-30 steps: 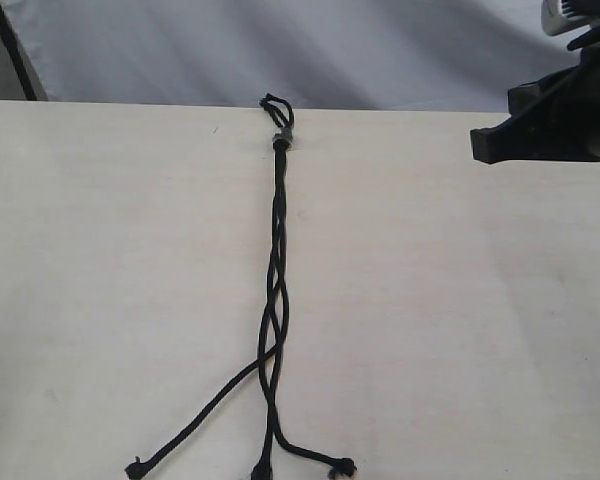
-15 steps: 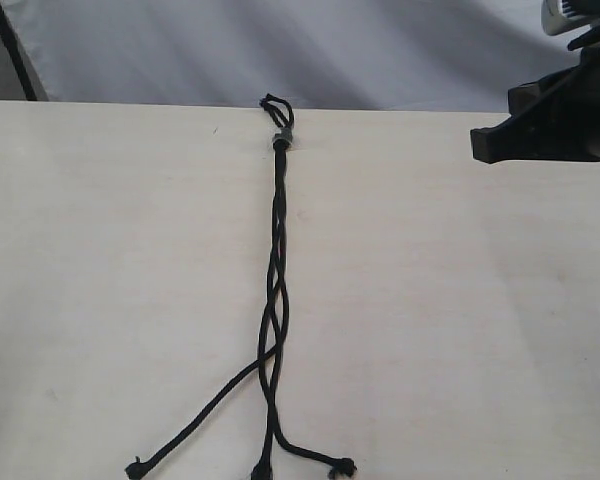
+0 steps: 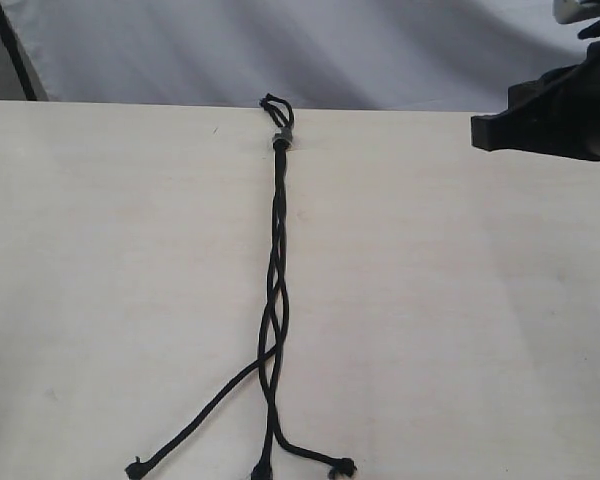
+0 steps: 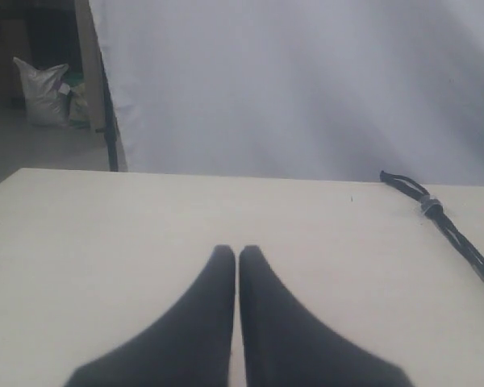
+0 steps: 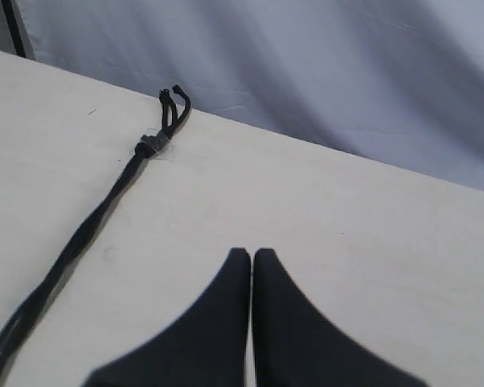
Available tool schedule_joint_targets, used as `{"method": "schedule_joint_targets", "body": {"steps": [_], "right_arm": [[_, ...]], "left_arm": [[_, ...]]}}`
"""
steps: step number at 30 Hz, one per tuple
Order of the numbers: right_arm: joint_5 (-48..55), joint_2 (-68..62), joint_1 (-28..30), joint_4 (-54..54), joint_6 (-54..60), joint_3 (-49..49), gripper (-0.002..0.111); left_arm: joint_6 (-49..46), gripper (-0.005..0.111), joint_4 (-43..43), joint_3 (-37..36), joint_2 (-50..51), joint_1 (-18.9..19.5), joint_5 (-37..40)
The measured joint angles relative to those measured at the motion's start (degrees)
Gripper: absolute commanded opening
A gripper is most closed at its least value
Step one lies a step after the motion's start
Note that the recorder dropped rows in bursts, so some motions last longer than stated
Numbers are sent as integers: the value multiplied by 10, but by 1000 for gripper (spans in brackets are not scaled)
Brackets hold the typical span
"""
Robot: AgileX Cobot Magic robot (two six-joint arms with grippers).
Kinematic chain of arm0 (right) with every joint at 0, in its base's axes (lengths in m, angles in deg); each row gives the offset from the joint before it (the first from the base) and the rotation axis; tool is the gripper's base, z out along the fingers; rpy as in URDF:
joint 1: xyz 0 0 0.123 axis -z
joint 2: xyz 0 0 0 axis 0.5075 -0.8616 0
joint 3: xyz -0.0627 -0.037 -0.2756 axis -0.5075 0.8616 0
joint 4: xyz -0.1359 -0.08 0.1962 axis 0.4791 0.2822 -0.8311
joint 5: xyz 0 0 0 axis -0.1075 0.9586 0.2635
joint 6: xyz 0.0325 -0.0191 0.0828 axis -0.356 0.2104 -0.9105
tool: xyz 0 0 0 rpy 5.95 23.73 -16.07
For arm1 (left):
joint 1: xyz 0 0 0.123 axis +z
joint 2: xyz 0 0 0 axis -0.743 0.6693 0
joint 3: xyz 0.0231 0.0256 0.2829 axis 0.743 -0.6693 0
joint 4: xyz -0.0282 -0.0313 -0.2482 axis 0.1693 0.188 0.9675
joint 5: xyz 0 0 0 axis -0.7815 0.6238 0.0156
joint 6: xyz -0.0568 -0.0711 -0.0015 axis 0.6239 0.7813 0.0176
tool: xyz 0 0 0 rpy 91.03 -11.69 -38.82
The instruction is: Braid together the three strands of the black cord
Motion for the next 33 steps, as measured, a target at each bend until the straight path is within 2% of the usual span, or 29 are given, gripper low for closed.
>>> {"method": "schedule_joint_targets", "body": {"steps": [7,16,28,31,32,33], "right_arm": [[-1,68,14,-75,18,41,2],[-130,239,21,-321,206,214,2],[-144,419,22,-354,228,368,2],[-172,479,67,-354,234,412,2],[-192,513,112,-354,237,417,2],[-197,527,131,-354,238,417,2]], "left_arm": [[0,3,0,0,0,0,0],[0,3,0,0,0,0,0],[0,3,0,0,0,0,0],[0,3,0,0,0,0,0],[0,3,0,0,0,0,0],[0,3,0,0,0,0,0]]}}
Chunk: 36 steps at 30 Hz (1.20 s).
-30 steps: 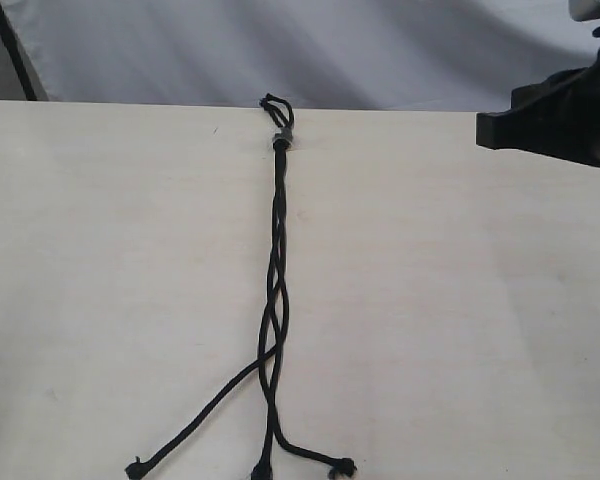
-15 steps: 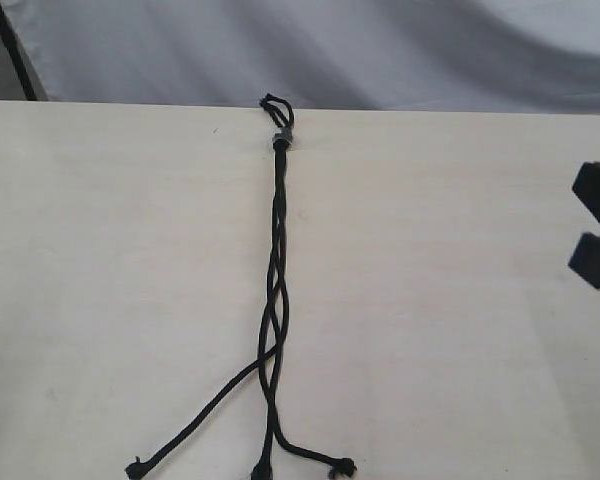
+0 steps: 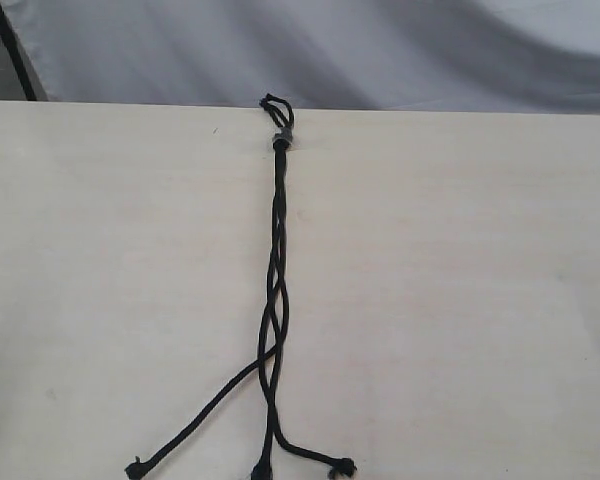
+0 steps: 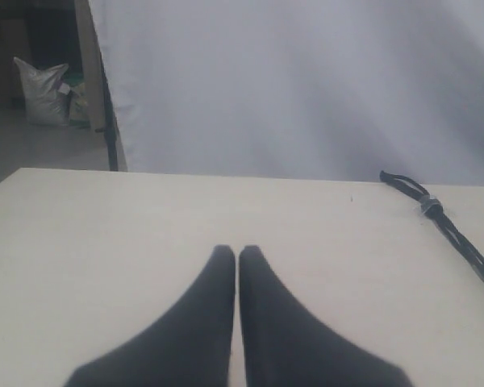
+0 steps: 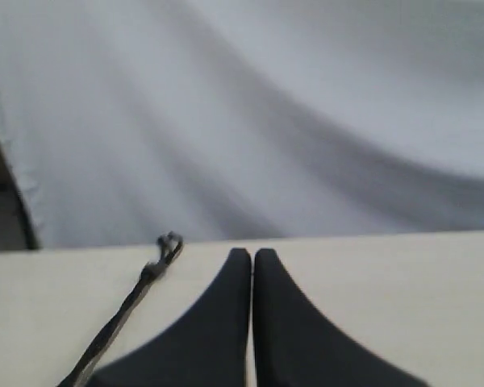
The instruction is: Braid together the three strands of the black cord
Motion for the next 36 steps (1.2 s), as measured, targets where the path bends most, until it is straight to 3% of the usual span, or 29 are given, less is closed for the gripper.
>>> {"method": "schedule_joint_targets", "body": {"steps": [3,5,12,17,30,36], "right_arm": [[4,80,83,0,0,0,2],[34,109,91,0,0,0,2],[204,114,79,4,0,0,2],[210,114,22,4,17,0,2],[210,114,21,-1,22,0,2],[210,114,21,-64,98,0,2]], "left_arm": [[0,3,0,0,0,0,0],[0,3,0,0,0,0,0],[0,3,0,0,0,0,0],[0,3,0,0,0,0,0],[0,3,0,0,0,0,0],[0,3,0,0,0,0,0]]}}
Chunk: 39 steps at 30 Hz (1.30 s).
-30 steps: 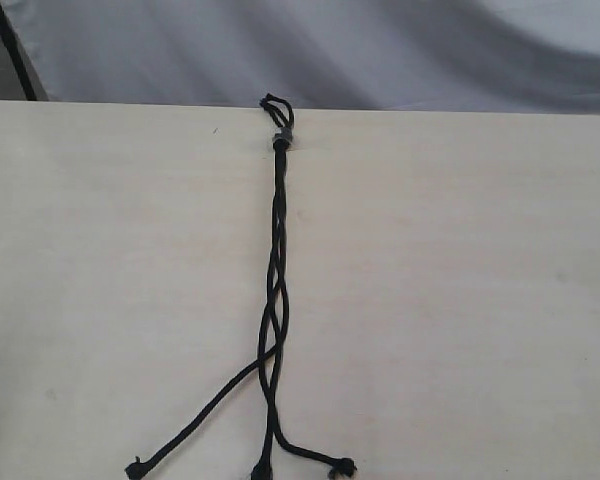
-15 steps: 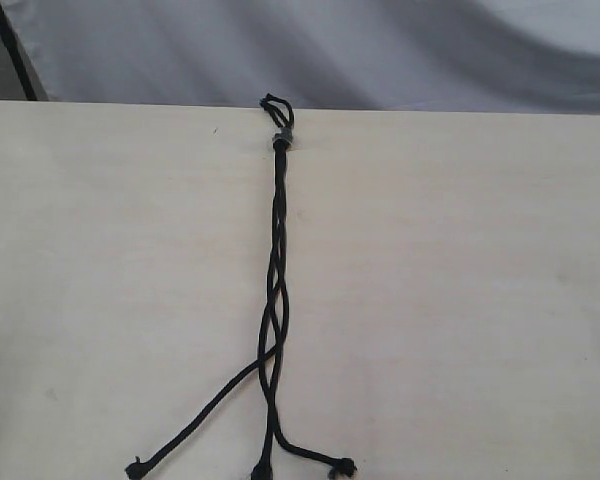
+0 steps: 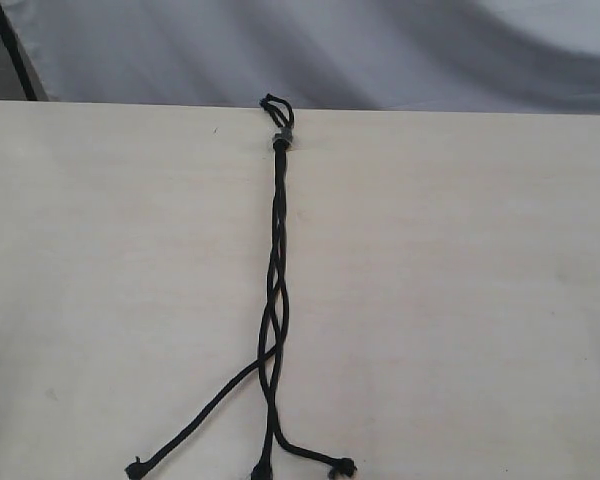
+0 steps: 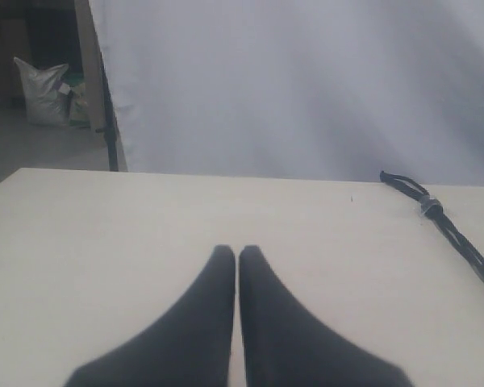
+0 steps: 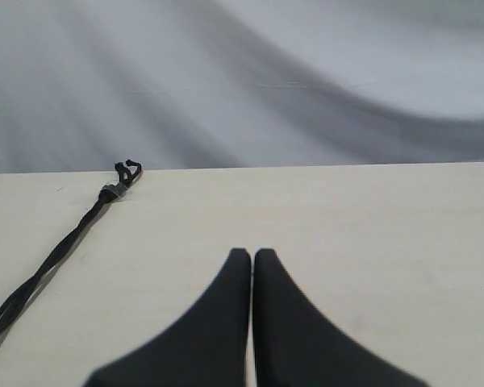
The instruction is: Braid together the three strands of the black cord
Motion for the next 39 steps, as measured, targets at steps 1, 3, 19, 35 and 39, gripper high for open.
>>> {"method": "schedule_joint_targets", "body": {"steps": [1,3,19,35,39], "right_arm": [[0,0,0,-7,7,0,2],[1,0,0,-14,15,0,2],[1,0,0,-19,22,0,2],[4,0,0,-19,22,0,2],[4,0,0,-19,22,0,2]], "left_arm": [[0,3,0,0,0,0,0],[0,3,0,0,0,0,0],[0,3,0,0,0,0,0],[0,3,0,0,0,0,0],[0,3,0,0,0,0,0]]}}
